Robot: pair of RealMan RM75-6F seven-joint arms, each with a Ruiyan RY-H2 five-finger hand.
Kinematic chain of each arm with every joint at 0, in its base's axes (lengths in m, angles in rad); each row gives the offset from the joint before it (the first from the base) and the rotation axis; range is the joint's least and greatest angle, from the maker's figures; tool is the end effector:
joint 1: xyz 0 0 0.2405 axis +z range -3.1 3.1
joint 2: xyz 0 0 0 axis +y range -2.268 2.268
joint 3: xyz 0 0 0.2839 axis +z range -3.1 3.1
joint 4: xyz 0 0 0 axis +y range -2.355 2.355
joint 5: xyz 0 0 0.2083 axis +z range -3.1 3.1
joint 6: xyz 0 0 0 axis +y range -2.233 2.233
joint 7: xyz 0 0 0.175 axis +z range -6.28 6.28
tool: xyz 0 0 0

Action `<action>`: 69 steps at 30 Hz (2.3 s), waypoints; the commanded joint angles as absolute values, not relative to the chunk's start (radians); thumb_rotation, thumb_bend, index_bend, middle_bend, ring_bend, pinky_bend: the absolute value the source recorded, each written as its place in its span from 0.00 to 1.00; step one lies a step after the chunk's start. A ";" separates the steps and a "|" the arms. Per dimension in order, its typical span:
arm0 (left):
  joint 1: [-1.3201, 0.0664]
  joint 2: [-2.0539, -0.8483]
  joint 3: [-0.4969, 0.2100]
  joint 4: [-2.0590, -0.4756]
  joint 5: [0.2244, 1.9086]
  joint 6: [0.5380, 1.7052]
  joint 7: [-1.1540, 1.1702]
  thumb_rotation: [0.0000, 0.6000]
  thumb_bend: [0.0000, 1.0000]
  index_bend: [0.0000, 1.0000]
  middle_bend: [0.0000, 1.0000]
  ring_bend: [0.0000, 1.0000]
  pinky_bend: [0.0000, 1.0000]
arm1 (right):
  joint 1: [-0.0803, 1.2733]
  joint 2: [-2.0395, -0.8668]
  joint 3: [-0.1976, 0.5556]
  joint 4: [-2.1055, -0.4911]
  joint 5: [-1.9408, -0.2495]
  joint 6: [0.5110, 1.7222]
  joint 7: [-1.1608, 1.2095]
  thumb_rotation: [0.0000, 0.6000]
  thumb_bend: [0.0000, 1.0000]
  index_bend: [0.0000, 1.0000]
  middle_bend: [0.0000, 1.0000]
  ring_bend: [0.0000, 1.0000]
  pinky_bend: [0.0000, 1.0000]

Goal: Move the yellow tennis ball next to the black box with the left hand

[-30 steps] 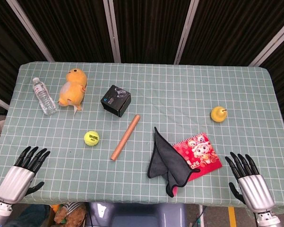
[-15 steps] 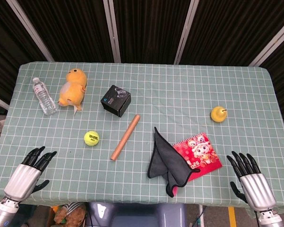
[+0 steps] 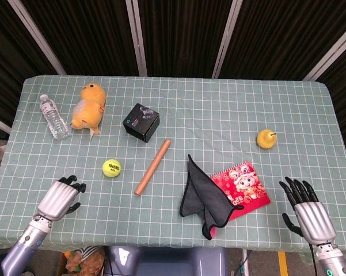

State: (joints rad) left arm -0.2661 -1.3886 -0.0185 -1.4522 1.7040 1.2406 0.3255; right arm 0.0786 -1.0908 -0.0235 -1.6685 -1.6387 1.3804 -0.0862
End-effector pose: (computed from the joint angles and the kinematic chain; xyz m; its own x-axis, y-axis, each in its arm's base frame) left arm -0.2799 0.2514 0.0353 0.6515 0.0777 0.7547 0.7074 -0.4218 -0.5672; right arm -0.3188 -0.1914 0.1397 0.4691 -0.1690 0.8668 -0.8813 -0.1532 0.4471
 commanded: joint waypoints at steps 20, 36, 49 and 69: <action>-0.401 -1.492 -0.075 -1.422 1.519 1.027 0.424 1.00 0.18 0.54 0.78 0.42 0.66 | 0.115 -1.086 0.000 -1.643 -1.559 1.325 -0.041 1.00 0.43 0.00 0.00 0.00 0.00; -0.473 -1.529 -0.087 -1.398 1.473 0.968 0.422 1.00 0.56 0.57 0.77 0.42 0.66 | 0.127 -1.078 0.008 -1.645 -1.536 1.317 -0.035 1.00 0.43 0.00 0.00 0.00 0.00; -0.520 -1.551 -0.095 -1.356 1.423 0.919 0.411 1.00 0.53 0.55 0.75 0.43 0.66 | 0.125 -1.078 0.007 -1.646 -1.525 1.324 -0.041 1.00 0.43 0.00 0.00 0.00 0.00; -0.602 -1.563 -0.104 -1.300 1.385 0.855 0.380 1.00 0.52 0.49 0.70 0.43 0.65 | 0.124 -1.073 0.013 -1.644 -1.513 1.339 -0.035 1.00 0.43 0.00 0.00 0.00 0.00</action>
State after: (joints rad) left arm -0.6000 -1.5644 -0.1044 -1.2988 1.3851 0.8546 0.3804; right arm 0.1246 -1.0726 0.0137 -1.6445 -1.5132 1.3387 -0.0342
